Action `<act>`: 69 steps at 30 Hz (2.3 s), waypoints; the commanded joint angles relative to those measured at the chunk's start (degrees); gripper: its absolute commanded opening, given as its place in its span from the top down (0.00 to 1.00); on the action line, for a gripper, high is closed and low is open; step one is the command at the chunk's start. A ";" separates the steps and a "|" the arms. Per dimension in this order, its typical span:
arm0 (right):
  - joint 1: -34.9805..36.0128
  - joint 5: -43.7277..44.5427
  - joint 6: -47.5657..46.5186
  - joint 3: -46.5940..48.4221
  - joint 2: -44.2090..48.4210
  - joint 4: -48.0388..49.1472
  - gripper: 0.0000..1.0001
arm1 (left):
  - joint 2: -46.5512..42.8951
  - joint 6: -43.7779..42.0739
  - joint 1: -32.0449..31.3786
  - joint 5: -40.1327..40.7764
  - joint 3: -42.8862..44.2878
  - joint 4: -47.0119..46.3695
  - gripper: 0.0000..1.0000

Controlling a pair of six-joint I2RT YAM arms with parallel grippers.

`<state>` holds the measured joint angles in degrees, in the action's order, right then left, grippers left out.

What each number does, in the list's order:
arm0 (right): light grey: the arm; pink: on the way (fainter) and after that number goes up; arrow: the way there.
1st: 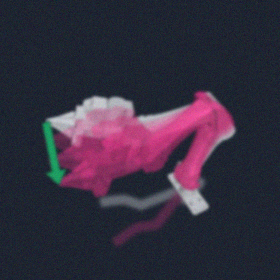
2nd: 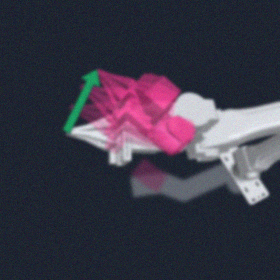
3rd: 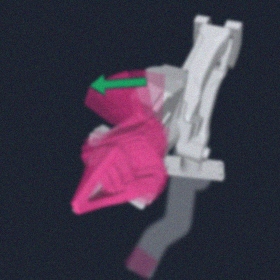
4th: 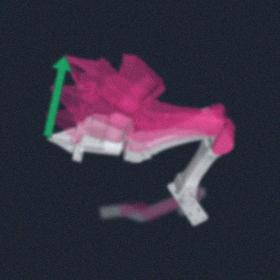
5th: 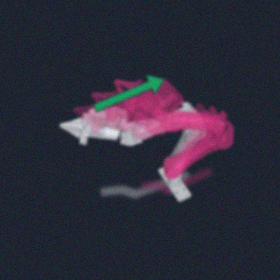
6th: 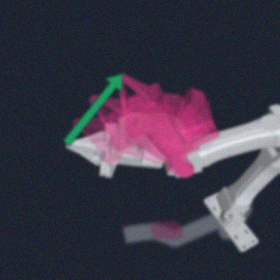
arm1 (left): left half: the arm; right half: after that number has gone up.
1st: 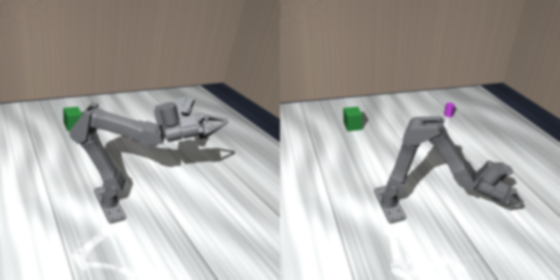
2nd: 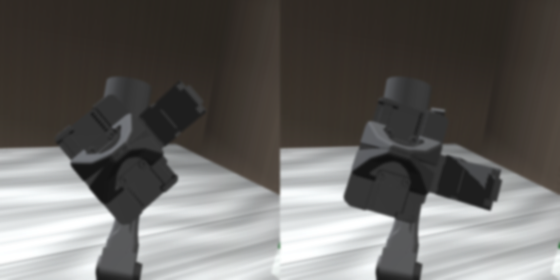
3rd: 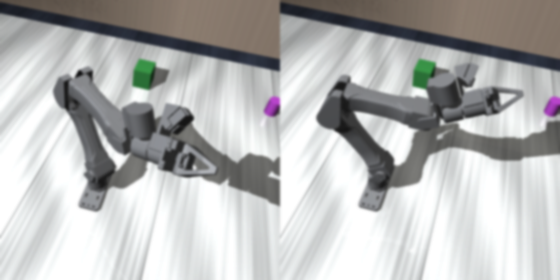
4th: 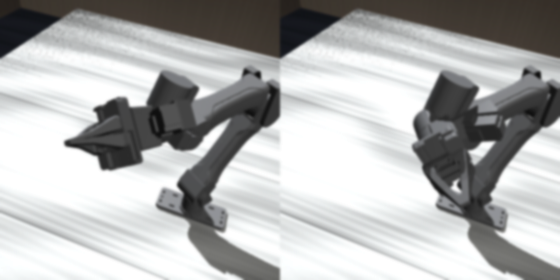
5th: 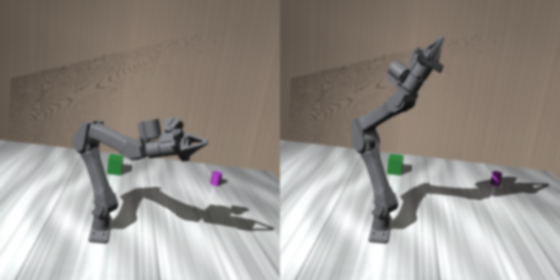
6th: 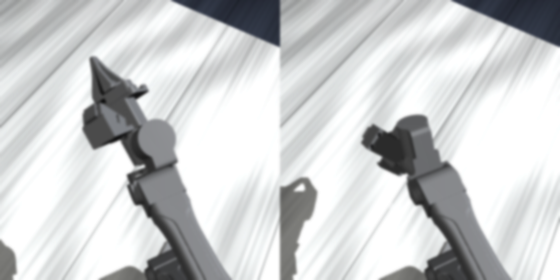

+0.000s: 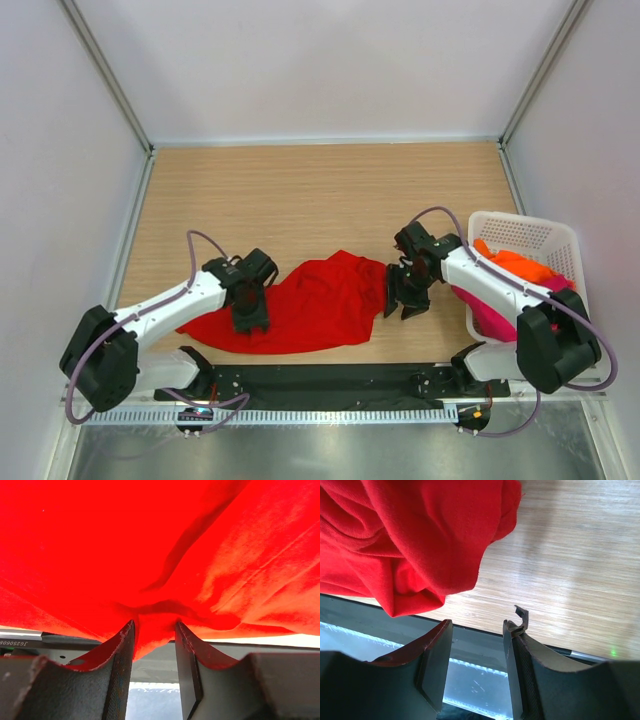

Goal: Fold and stack the t-shirts
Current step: Flatten the tshirt out

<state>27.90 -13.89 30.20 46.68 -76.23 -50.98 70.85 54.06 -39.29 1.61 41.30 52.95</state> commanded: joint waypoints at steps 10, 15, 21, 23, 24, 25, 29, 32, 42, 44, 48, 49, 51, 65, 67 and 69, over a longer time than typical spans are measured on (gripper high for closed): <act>-0.22 -0.44 2.14 -1.59 3.19 0.18 0.48 | 0.43 -0.54 0.18 3.04 1.32 -1.62 0.75; -0.30 3.33 5.30 -3.69 5.03 -0.96 0.48 | -1.76 -1.94 0.18 5.07 3.52 0.57 0.92; -5.22 0.52 16.82 -11.43 13.72 10.37 0.52 | -7.65 -3.78 0.18 6.21 6.07 3.56 1.00; -5.49 1.49 17.44 -11.26 15.31 12.82 0.53 | -8.09 -4.31 0.18 6.22 7.74 4.70 1.00; -5.49 0.98 18.14 -11.34 15.84 14.05 0.53 | -8.18 -4.49 0.18 6.30 8.18 5.23 1.00; -5.40 0.01 18.58 -11.78 16.11 17.81 0.53 | -8.62 -4.84 0.18 6.30 8.62 5.67 1.00; -5.31 -6.06 19.64 -13.54 10.76 22.67 0.53 | -9.50 -5.90 0.26 7.00 10.55 5.94 1.00; -5.31 -6.33 20.08 -14.41 10.04 25.66 0.52 | -9.50 -6.78 0.18 7.53 12.22 7.08 1.00; -5.14 -7.55 22.18 -15.91 6.79 27.60 0.52 | -11.00 -8.27 0.18 9.03 15.57 9.80 1.00; -5.14 -7.82 23.32 -16.61 7.40 27.78 0.51 | -11.00 -8.53 0.18 8.94 15.92 9.72 1.00; -5.14 -7.73 25.52 -18.20 7.58 29.44 0.52 | -10.65 -8.80 0.18 8.85 16.36 9.72 1.00; -5.14 -7.38 25.96 -18.46 7.67 30.49 0.54 | -10.64 -8.80 0.18 8.77 16.44 9.63 1.00; -5.14 -7.20 27.54 -18.81 7.58 31.99 0.57 | -10.64 -9.15 0.18 8.68 16.80 9.72 1.00; -5.22 -3.52 27.03 -17.34 8.80 28.07 0.76 | -11.43 -9.85 0.18 10.61 19.26 11.04 1.00; -5.14 -2.20 25.36 -14.26 9.60 21.14 0.76 | -11.44 -10.03 0.18 10.96 19.78 11.39 1.00; -5.22 -1.40 23.78 -12.93 9.87 18.74 0.75 | -11.44 -10.12 0.18 11.14 19.87 11.30 1.00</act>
<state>22.63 -18.06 56.86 29.41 -68.34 -25.30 60.58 44.75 -39.29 10.90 58.87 63.51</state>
